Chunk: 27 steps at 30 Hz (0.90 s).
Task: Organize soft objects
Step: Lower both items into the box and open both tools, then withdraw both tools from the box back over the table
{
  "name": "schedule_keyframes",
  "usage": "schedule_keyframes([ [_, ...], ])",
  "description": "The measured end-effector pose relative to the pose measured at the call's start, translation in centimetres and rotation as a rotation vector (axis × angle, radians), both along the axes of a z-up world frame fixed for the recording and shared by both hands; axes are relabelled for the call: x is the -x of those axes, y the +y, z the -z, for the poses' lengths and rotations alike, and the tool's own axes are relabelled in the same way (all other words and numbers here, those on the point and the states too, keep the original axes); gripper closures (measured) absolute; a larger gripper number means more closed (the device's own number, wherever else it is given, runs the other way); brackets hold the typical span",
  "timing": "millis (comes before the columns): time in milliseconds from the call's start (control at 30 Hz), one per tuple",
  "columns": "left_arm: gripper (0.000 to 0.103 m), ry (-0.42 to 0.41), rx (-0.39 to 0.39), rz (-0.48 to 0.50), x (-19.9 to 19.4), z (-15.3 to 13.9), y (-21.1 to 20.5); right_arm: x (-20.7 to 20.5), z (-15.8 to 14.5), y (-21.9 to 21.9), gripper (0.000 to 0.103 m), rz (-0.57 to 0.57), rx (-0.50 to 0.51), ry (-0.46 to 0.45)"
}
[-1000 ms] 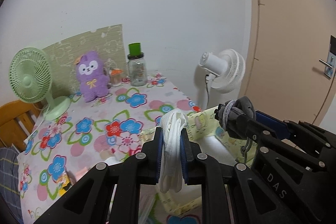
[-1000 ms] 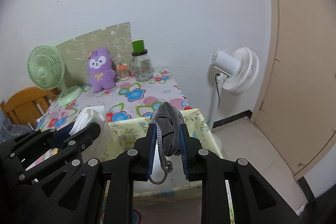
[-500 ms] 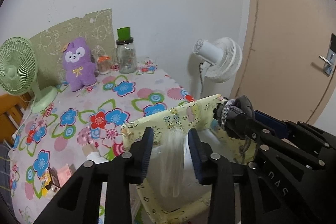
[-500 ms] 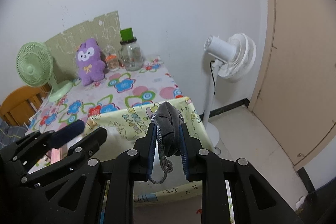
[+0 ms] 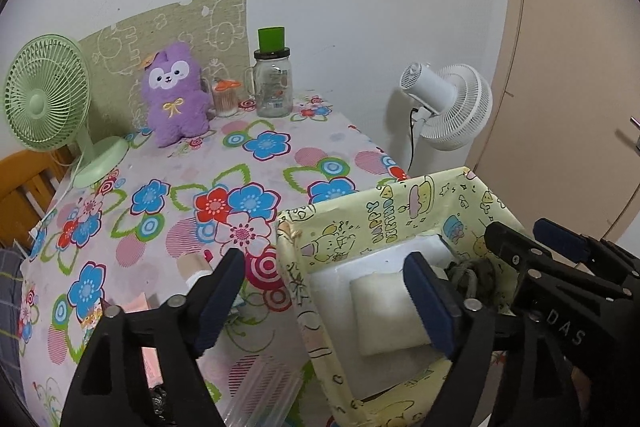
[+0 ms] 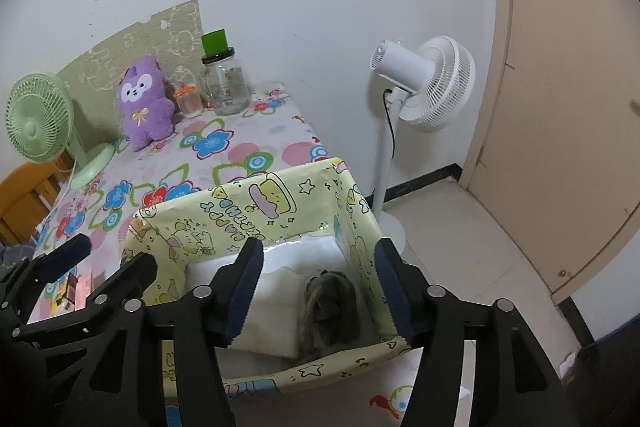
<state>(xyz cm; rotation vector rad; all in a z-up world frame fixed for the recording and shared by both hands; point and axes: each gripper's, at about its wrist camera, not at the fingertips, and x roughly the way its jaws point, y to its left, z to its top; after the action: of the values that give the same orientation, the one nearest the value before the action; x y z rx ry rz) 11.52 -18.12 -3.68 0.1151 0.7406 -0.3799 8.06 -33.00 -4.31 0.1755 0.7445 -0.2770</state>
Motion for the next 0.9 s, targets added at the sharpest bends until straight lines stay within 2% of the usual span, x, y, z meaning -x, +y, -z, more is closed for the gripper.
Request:
schedule_keyframes([
  [133,0.013,-0.001,-0.002,-0.001,0.1,0.0,0.5,0.2,-0.1,0.4,0.036,0.008,0.01,0.0],
  [300,0.008,-0.008,-0.012,-0.023,0.4,-0.2,1.8,0.5,-0.4,0.8,0.024,0.018,0.021,-0.003],
  [800,0.0,-0.046,-0.028,-0.096,2.0,-1.2,6.3,1.1,-1.7,4.9,0.018,-0.047,0.023,-0.039],
  [900,0.0,-0.052,-0.039,-0.104,2.3,-1.2,7.0,1.2,-1.9,5.7,0.012,-0.062,0.029,-0.047],
])
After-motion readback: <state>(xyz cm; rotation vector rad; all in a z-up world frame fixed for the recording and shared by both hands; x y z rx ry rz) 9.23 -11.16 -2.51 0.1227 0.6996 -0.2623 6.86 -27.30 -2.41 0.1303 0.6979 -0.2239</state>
